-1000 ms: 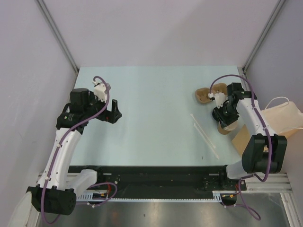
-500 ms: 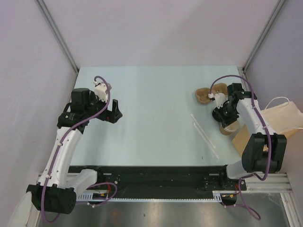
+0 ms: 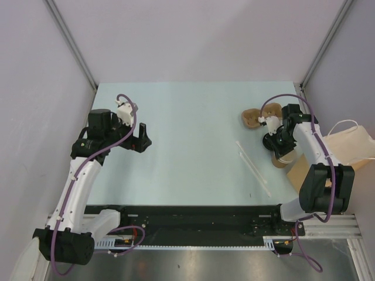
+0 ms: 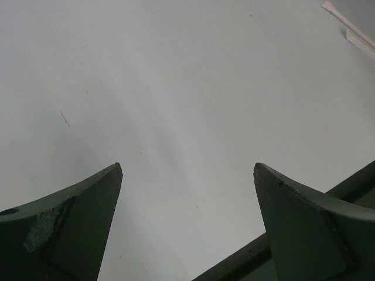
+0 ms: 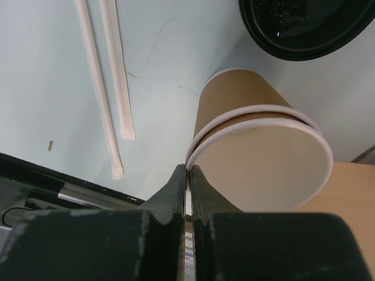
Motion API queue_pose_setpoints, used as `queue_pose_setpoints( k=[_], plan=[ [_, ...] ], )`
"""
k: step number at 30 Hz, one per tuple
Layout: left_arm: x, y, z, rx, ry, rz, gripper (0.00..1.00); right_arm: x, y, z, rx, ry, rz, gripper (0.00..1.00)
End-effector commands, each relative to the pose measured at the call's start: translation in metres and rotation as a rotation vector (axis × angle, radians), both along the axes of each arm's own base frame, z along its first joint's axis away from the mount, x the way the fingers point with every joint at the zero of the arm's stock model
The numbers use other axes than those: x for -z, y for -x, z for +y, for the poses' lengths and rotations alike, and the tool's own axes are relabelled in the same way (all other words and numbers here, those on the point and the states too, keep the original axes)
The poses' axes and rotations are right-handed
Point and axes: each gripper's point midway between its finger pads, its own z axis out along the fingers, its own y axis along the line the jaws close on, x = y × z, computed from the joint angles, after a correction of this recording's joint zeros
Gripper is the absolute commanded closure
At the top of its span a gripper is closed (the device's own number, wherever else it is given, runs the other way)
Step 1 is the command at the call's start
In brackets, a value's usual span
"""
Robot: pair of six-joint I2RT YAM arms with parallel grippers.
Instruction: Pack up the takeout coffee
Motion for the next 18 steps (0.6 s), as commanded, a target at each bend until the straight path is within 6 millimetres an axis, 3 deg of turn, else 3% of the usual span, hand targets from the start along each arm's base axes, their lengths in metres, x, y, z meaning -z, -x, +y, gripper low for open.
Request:
queue_pose_setpoints(
  k=[1, 7, 18],
  plan=[
    [-0.0087, -0.0039, -0.0054, 0.025, 0.012, -0.047, 0.01, -0.0038, -0.0026, -0.0005, -0.004, -0.002, -0.025, 0.97],
    [-0.0072, -0.0047, -0.0069, 0.033, 0.016, -0.037, 0.00, -0.0075, 0.0016, -0.0011, -0.006, 0.001, -0.026, 0.85],
    [-0.0091, -0.0044, -0.0076, 0.038, 0.018, -0.043, 0.00, -0.0113, 0.0014, -0.0039, -0.004, 0.013, -0.041, 0.84]
  ],
)
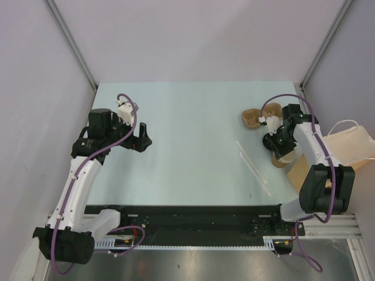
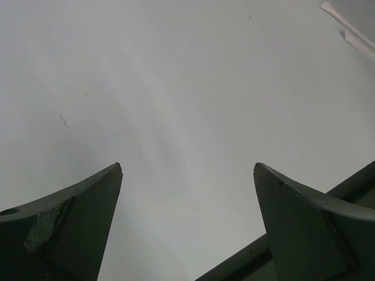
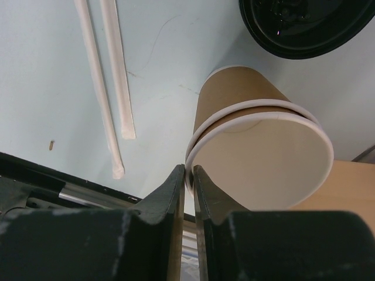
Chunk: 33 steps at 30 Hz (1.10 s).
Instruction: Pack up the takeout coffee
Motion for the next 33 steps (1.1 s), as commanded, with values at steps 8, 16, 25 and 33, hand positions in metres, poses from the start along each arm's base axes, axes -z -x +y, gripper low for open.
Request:
queue_pose_setpoints(
  k=[8, 16, 25, 33],
  plan=[
    [-0.009, -0.003, -0.008, 0.037, 0.019, -0.040, 0.01, -0.014, 0.003, -0.005, -0.007, 0.025, -0.047, 0.88],
    [-0.010, -0.002, -0.008, 0.040, 0.017, -0.043, 0.00, -0.008, 0.003, -0.004, -0.008, 0.016, -0.020, 0.89],
    [-0.009, -0.001, -0.008, 0.048, 0.015, -0.048, 0.01, -0.023, 0.005, 0.001, -0.041, 0.014, -0.079, 1.00],
    [-0.011, 0.002, -0.015, 0.102, 0.029, -0.087, 0.00, -0.050, 0.007, 0.005, -0.086, 0.064, -0.192, 1.00]
  ],
)
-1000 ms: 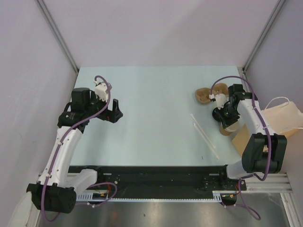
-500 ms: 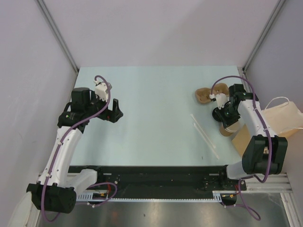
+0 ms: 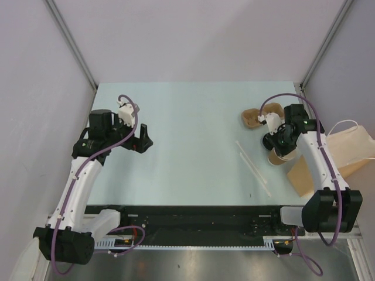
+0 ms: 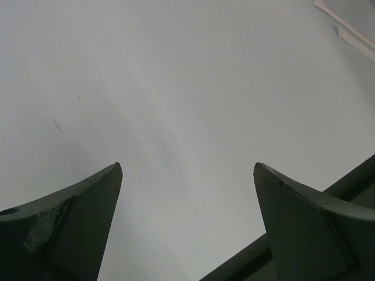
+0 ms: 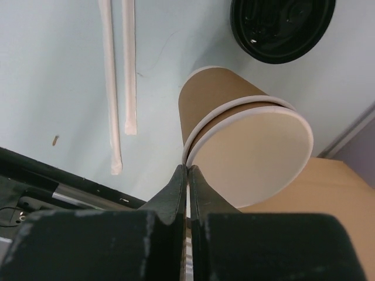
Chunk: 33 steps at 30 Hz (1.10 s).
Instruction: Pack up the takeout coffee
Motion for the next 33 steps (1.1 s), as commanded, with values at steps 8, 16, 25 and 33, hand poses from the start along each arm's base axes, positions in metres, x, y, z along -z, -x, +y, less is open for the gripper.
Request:
queue_pose_setpoints(
  k=[8, 16, 25, 33],
  plan=[
    [-0.033, 0.011, -0.047, 0.245, 0.209, -0.214, 0.01, -0.020, -0.004, 0.018, -0.090, 0.077, -0.102, 1.00],
    [-0.039, 0.016, -0.065, 0.343, 0.316, -0.282, 0.01, -0.001, -0.007, 0.016, -0.134, 0.173, -0.084, 1.00],
    [-0.033, 0.017, -0.065, 0.324, 0.337, -0.269, 0.00, -0.005, 0.020, 0.035, -0.165, 0.155, -0.034, 1.00],
    [-0.025, 0.022, -0.068, 0.339, 0.343, -0.275, 0.00, -0.026, 0.005, 0.041, -0.143, 0.119, -0.146, 1.00]
  ],
)
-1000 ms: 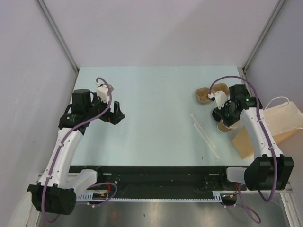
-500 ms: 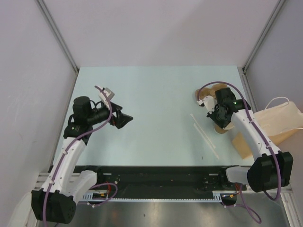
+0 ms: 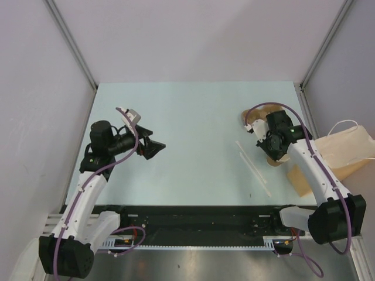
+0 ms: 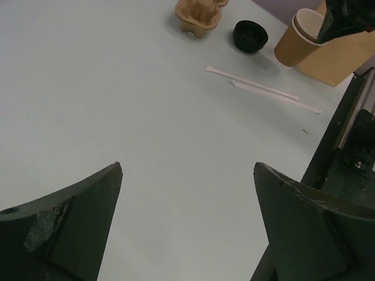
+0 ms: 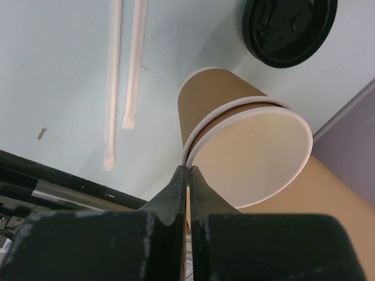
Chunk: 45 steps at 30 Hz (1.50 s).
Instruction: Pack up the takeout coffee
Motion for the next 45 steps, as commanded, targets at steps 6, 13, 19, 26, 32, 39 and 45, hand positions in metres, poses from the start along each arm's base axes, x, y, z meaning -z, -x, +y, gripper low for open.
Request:
queue_pose_setpoints(
  k=[6, 13, 19, 26, 32, 39, 45],
  plan=[
    [0.005, 0.017, -0.035, 0.104, 0.008, -0.132, 0.01, -0.038, 0.001, 0.064, -0.117, -0.208, -0.066, 1.00],
    [0.000, 0.031, -0.083, 0.198, -0.054, -0.382, 0.01, -0.074, 0.014, 0.133, -0.242, -0.507, -0.016, 1.00],
    [0.009, 0.039, -0.160, 0.329, -0.055, -0.412, 0.00, -0.080, 0.023, 0.154, -0.266, -0.602, 0.038, 1.00],
    [0.024, 0.049, -0.216, 0.398, -0.077, -0.363, 0.00, -0.085, 0.035, 0.157, -0.280, -0.632, 0.063, 1.00],
    [0.032, 0.049, -0.239, 0.435, -0.089, -0.280, 0.01, -0.092, 0.043, 0.168, -0.293, -0.697, 0.090, 1.00],
    [0.044, 0.058, -0.252, 0.510, -0.103, -0.252, 0.01, -0.096, 0.051, 0.171, -0.316, -0.722, 0.102, 1.00],
    [0.056, 0.058, -0.260, 0.523, -0.119, -0.203, 0.01, -0.103, 0.055, 0.176, -0.338, -0.756, 0.116, 1.00]
  ],
)
